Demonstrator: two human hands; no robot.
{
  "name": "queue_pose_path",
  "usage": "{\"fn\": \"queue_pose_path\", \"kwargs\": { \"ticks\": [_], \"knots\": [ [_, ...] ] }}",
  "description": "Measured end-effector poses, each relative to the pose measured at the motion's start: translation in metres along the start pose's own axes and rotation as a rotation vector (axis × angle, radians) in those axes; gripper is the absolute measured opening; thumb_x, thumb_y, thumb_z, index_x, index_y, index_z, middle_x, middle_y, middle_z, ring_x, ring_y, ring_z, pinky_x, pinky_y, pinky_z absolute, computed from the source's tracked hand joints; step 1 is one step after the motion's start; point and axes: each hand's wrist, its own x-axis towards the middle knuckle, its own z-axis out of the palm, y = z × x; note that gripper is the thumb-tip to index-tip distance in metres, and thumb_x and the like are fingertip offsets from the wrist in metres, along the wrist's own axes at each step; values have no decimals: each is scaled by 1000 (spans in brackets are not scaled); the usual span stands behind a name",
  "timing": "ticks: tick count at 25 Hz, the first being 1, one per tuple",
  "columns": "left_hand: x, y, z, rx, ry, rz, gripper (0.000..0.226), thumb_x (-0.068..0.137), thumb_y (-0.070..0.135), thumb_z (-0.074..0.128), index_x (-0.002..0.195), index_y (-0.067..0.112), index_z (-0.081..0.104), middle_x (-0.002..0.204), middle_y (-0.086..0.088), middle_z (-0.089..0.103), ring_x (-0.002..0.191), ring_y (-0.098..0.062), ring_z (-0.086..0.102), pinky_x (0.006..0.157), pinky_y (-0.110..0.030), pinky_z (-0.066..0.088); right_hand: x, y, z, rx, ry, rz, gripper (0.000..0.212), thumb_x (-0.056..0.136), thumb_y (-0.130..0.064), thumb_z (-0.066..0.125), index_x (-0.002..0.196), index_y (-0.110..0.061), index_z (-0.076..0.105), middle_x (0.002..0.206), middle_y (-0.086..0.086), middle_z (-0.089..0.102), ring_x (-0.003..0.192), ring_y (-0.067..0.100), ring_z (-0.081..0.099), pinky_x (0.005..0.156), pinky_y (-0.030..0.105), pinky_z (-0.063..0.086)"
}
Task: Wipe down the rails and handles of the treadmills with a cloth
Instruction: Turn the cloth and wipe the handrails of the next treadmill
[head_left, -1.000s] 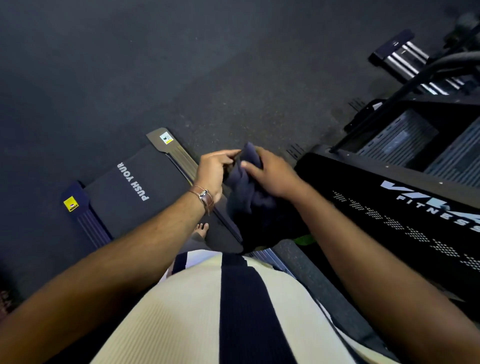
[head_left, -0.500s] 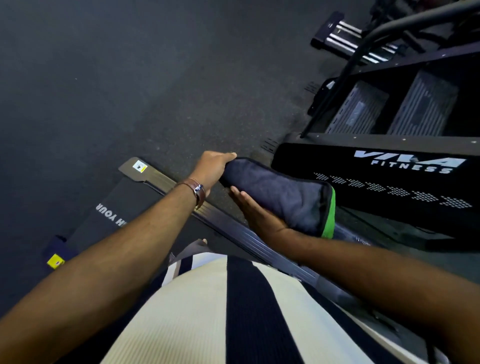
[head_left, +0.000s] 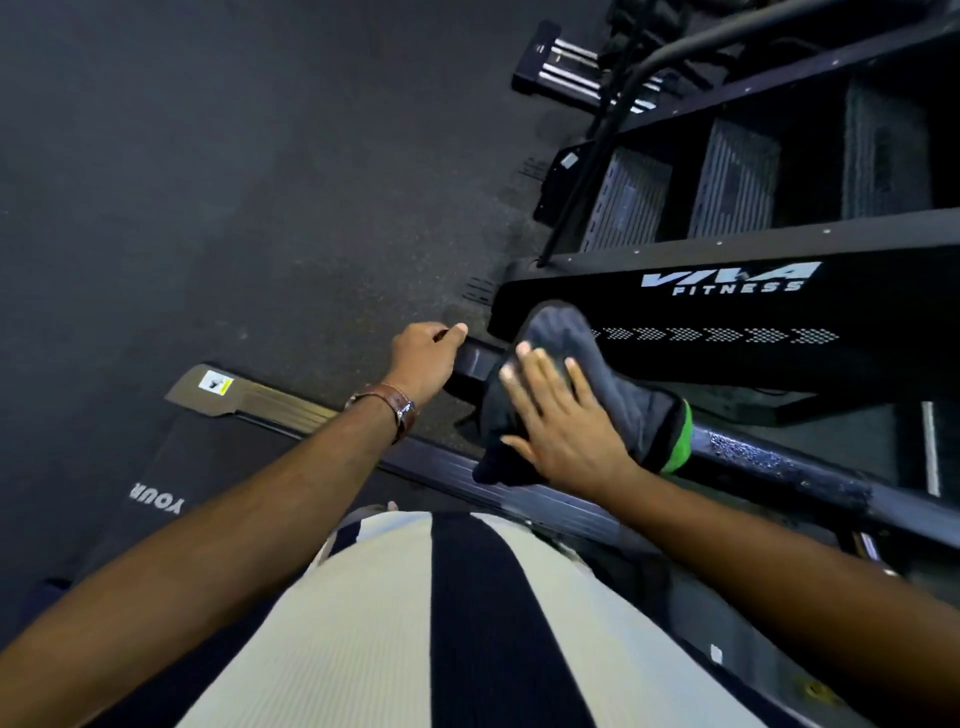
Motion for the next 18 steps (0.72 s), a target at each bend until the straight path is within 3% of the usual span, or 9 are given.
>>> {"fn": "queue_pose_path", "kwargs": {
  "ticks": [2, 4, 6, 8, 10, 11, 14, 16, 18],
  "knots": [
    [0, 0, 3, 63, 20, 48, 39, 88, 41, 53, 75, 8, 67, 76, -10, 68, 79, -30, 60, 74, -38, 48, 45, 0, -19, 245, -152, 389, 76, 89, -75, 30, 123, -13, 58, 128, 14, 62, 117, 32, 58, 88, 42, 46],
    [-2, 1, 4, 106, 41, 82, 37, 88, 41, 51, 78, 11, 69, 81, -11, 69, 81, -31, 60, 71, -36, 47, 84, -4, -24, 375, -339, 569, 81, 83, -84, 11, 88, -22, 62, 98, 9, 71, 91, 34, 65, 63, 37, 40],
    [-1, 2, 1, 116, 46, 118, 36, 87, 43, 50, 74, 15, 68, 75, -5, 68, 73, -25, 58, 63, -29, 40, 86, 5, -24, 412, -363, 504, 79, 82, -83, 7, 89, -24, 58, 97, 9, 70, 90, 36, 64, 63, 37, 35],
    [0, 2, -1, 135, 5, 172, 36, 86, 45, 50, 69, 17, 65, 64, 2, 62, 63, -18, 53, 60, -25, 34, 62, 27, -25, 413, -371, 518, 75, 82, -84, 8, 99, -29, 56, 107, 10, 69, 99, 37, 63, 68, 40, 39],
    [1, 1, -3, 121, -33, 184, 35, 86, 46, 51, 66, 20, 63, 58, 8, 58, 58, -13, 51, 55, -25, 31, 53, 50, -21, 472, -599, 664, 84, 79, -87, 15, 113, -28, 64, 120, 14, 66, 110, 37, 61, 85, 44, 46],
    [2, 1, -4, 114, -50, 180, 35, 86, 47, 52, 64, 21, 62, 57, 9, 57, 56, -10, 51, 52, -24, 31, 65, 59, -18, 634, -778, 747, 80, 84, -82, 25, 117, -22, 66, 125, 15, 64, 112, 35, 60, 94, 41, 47],
    [2, 2, -7, 118, -79, 203, 37, 86, 46, 53, 57, 23, 57, 54, 9, 56, 54, -4, 49, 47, -20, 30, 117, 60, -8, 1154, -1081, 779, 50, 100, -45, 42, 123, -7, 65, 127, 15, 64, 114, 28, 62, 108, 43, 41],
    [2, 4, -11, 134, -110, 288, 38, 89, 40, 53, 55, 22, 52, 53, 6, 53, 53, -8, 49, 48, -24, 32, 129, 45, -8, 1140, -1001, 776, 52, 100, -48, 39, 124, -9, 64, 128, 13, 63, 116, 26, 60, 108, 43, 41],
    [4, 7, -15, 222, -154, 440, 39, 93, 31, 49, 57, 16, 48, 53, -1, 50, 55, -24, 50, 51, -32, 33, 106, 32, -17, 830, -710, 735, 62, 95, -66, 28, 113, -21, 67, 121, 6, 66, 110, 26, 60, 93, 41, 45]
  ]
}}
